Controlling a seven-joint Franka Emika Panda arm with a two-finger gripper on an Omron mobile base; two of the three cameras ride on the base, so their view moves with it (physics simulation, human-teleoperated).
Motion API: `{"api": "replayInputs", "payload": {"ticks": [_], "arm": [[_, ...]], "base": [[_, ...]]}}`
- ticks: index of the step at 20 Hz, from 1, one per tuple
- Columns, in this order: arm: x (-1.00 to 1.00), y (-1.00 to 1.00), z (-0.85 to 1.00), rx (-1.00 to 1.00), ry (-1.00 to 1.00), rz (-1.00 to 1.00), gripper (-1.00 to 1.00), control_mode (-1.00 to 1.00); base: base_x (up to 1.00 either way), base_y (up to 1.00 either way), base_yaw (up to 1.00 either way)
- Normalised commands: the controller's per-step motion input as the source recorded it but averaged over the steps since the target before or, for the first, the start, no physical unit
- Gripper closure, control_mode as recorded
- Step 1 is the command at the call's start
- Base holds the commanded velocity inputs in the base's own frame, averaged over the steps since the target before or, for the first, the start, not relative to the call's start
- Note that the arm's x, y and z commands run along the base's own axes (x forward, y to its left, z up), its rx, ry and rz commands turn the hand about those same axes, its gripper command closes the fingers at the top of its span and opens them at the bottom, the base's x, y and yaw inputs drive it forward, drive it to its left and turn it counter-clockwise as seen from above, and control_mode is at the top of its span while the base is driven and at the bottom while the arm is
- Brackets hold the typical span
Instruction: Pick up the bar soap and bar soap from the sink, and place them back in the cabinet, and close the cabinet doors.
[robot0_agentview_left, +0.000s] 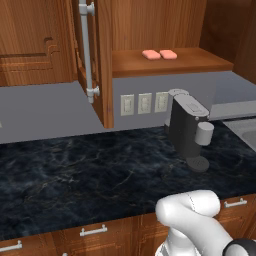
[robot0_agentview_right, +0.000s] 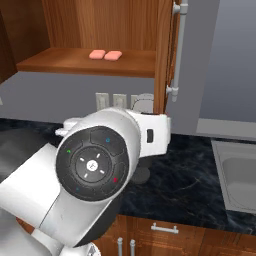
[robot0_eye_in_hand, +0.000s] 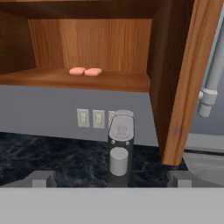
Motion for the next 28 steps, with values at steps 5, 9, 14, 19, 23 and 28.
{"api": "replayInputs", "payload": {"ticks": [5, 9, 14, 19, 23, 28], "arm": [[0.00, -0.25, -0.10, 0.00, -0.08, 0.03, -1.00, -1.00], [0.00, -0.11, -0.12, -0.01, -0.07, 0.00, -1.00, -1.00], [0.00, -0.18, -0.03, 0.00, -0.06, 0.00, -1.00, -1.00], [0.00, -0.23, 0.00, 0.00, -0.02, 0.00, -1.00, -1.00], [0.00, -0.24, 0.00, 0.00, 0.00, 0.00, -1.00, -1.00], [0.00, -0.25, 0.00, 0.00, 0.00, 0.00, -1.00, -1.00]], "base": [[0.00, 0.00, 0.00], [0.00, 0.00, 0.00], [0.00, 0.00, 0.00], [0.00, 0.00, 0.00], [0.00, 0.00, 0.00], [0.00, 0.00, 0.00]]}}
